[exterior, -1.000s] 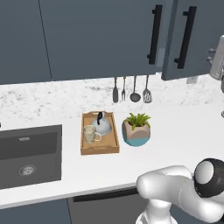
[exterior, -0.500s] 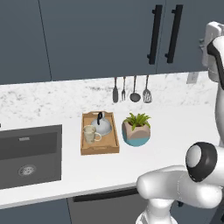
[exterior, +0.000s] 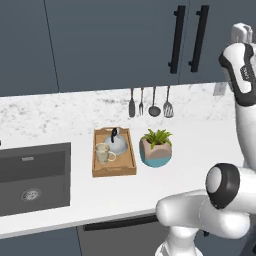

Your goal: Pick the kettle from the counter and place it on the tray. Then pick the mug from the cabinet and place it on the tray. Then close the cabinet doors.

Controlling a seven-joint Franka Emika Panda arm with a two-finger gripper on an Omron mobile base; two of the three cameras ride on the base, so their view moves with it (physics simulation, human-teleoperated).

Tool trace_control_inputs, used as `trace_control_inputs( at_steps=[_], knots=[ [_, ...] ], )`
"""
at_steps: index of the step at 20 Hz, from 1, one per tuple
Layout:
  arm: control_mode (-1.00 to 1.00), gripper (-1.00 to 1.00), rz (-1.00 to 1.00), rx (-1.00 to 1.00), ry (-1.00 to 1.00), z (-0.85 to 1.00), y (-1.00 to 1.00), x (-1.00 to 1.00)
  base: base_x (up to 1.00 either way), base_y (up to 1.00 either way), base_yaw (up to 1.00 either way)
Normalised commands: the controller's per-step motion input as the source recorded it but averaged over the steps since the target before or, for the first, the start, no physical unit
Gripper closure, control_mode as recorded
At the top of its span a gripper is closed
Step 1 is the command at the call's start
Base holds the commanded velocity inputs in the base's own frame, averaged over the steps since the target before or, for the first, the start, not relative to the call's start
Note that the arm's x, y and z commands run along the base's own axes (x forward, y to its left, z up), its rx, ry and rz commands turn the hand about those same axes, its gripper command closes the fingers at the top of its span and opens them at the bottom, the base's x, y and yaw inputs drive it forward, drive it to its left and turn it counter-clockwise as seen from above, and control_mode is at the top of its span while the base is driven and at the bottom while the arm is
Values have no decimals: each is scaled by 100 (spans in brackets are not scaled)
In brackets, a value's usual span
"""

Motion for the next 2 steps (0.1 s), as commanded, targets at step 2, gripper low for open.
trace_control_inputs(
  at_steps=[2],
  knots=[
    [-100,100,-3,1,8,0,0,100,0,0,0]
  ],
)
